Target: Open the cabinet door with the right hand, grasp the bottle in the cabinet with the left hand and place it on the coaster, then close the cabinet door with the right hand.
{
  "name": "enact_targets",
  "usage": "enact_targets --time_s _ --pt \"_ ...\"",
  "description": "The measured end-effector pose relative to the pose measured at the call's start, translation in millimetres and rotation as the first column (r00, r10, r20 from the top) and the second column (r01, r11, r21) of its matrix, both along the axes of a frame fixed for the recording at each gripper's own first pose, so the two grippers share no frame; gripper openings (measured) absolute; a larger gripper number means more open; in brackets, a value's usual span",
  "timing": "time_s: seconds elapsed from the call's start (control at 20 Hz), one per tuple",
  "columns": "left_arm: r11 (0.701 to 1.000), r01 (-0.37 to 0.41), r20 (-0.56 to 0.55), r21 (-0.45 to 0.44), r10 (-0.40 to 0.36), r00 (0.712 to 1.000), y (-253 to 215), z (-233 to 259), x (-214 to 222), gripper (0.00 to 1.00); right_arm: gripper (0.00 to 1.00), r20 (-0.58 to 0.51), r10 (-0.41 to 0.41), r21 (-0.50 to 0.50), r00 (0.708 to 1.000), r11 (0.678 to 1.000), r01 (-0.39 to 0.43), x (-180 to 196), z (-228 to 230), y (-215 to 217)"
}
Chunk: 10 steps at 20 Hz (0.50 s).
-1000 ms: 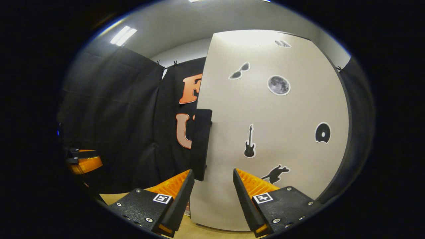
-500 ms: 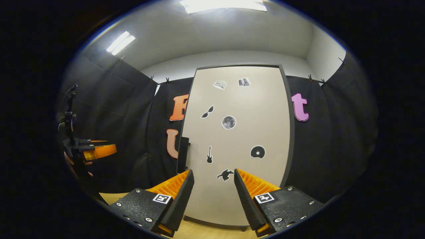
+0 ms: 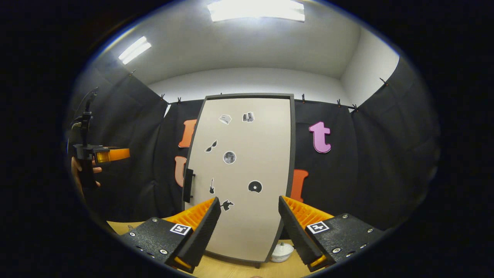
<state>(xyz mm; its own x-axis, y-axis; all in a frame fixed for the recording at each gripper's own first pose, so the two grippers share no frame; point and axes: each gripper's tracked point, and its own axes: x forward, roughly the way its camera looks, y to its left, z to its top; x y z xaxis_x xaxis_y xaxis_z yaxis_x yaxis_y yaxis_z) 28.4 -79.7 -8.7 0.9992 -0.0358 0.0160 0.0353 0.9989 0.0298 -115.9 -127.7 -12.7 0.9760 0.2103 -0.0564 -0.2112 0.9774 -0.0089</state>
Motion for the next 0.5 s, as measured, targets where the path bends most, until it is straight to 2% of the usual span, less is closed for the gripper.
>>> enact_targets --time_s 0.2,0.25,0.3,0.5 --pt "1.0 -0.006 0.039 0.004 0.006 0.999 -7 24 -5 0.87 0.94 0.015 -0.017 -0.005 1.0 1.0 0.017 -5 13 -12" --pt "1.0 -0.005 0.047 0.002 0.005 0.999 -9 28 -5 0.88 0.96 0.019 -0.023 -0.006 1.0 1.0 0.023 -6 15 -14" --pt "1.0 -0.004 0.052 0.002 0.004 0.999 -10 31 -6 0.88 0.94 0.024 -0.025 -0.009 0.999 1.0 0.025 -7 17 -15" --pt "1.0 0.005 0.063 0.0 -0.005 0.998 -16 33 -9 0.88 0.94 0.042 -0.017 -0.02 0.999 1.0 0.017 -8 20 -10"
